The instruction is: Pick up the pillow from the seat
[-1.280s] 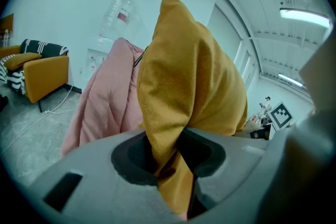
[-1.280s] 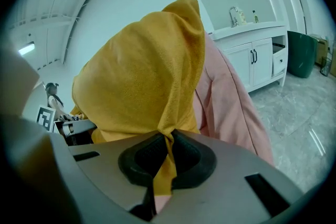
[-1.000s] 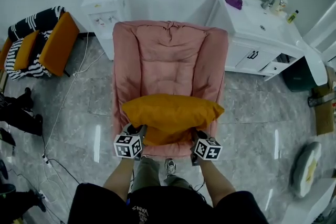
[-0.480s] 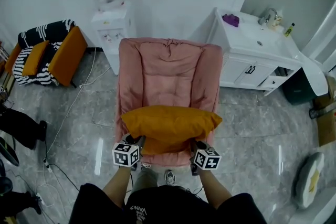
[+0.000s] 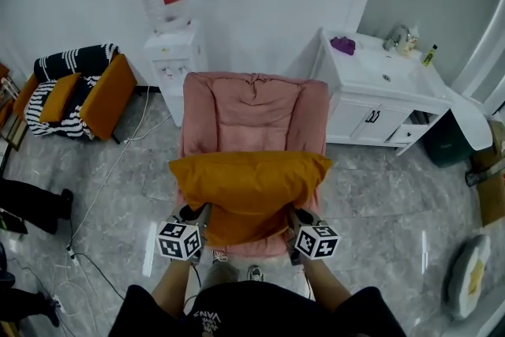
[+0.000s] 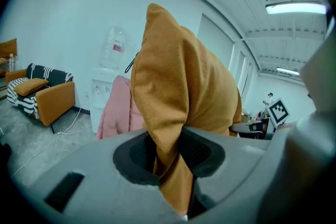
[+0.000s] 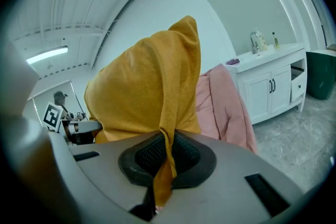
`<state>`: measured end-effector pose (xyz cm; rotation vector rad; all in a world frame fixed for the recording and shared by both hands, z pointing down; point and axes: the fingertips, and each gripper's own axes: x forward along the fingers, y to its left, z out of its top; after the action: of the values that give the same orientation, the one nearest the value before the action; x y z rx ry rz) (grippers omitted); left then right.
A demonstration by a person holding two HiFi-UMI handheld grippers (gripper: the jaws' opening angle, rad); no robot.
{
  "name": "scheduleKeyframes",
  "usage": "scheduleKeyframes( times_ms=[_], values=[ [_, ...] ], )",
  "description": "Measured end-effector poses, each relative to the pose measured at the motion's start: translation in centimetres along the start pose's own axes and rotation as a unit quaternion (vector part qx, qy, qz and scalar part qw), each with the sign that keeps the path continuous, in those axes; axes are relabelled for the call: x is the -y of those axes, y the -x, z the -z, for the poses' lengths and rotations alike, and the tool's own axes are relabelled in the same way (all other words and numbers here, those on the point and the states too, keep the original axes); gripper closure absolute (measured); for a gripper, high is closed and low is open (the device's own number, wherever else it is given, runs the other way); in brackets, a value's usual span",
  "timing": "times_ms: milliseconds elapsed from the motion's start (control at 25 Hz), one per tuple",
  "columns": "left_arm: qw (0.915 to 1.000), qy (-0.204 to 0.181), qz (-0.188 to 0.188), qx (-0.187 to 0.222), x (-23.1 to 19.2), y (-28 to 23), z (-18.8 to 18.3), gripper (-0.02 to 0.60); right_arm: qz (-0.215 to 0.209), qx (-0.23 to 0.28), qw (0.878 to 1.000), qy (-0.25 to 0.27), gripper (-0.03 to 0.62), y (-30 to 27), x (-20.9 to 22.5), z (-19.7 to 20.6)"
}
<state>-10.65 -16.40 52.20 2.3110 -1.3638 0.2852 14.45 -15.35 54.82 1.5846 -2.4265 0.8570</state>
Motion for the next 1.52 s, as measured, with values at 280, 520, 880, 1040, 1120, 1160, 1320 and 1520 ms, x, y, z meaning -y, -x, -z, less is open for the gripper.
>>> scheduleKeyframes(
  times_ms=[280,520,880,1040,1120,1160,1320,1520],
  values=[
    [0.9964,-0.007,0.007,0.084,1.7,3.9,-5.4,0.465,-0.037,0.087,0.995,0.044,0.579,3.9,-3.9,-7.2],
    [0.989,-0.029,0.025,0.143,3.6,6.8,-11.0,0.465,-0.052,0.142,0.985,0.083,0.579,7.1,-7.0,-13.3],
    [0.9711,-0.076,0.035,0.223,6.4,12.1,-19.0,0.462,-0.098,0.238,0.962,0.095,0.577,11.3,-11.3,-20.0],
    [0.9646,-0.089,0.04,0.245,7.3,13.9,-20.7,0.462,-0.108,0.258,0.954,0.105,0.576,12.8,-12.6,-21.6],
    [0.9623,-0.09,0.04,0.253,7.8,14.5,-21.3,0.462,-0.109,0.268,0.951,0.11,0.576,13.5,-13.0,-22.2],
    [0.9615,-0.09,0.039,0.257,8.0,14.8,-21.6,0.462,-0.109,0.272,0.949,0.113,0.576,13.8,-13.1,-22.5],
    [0.9592,-0.093,0.042,0.264,8.5,15.3,-21.8,0.462,-0.111,0.282,0.946,0.116,0.577,14.6,-13.3,-22.8],
    [0.9591,-0.094,0.041,0.264,8.8,15.4,-22.1,0.462,-0.109,0.281,0.946,0.121,0.579,14.9,-13.3,-23.2]
  ],
)
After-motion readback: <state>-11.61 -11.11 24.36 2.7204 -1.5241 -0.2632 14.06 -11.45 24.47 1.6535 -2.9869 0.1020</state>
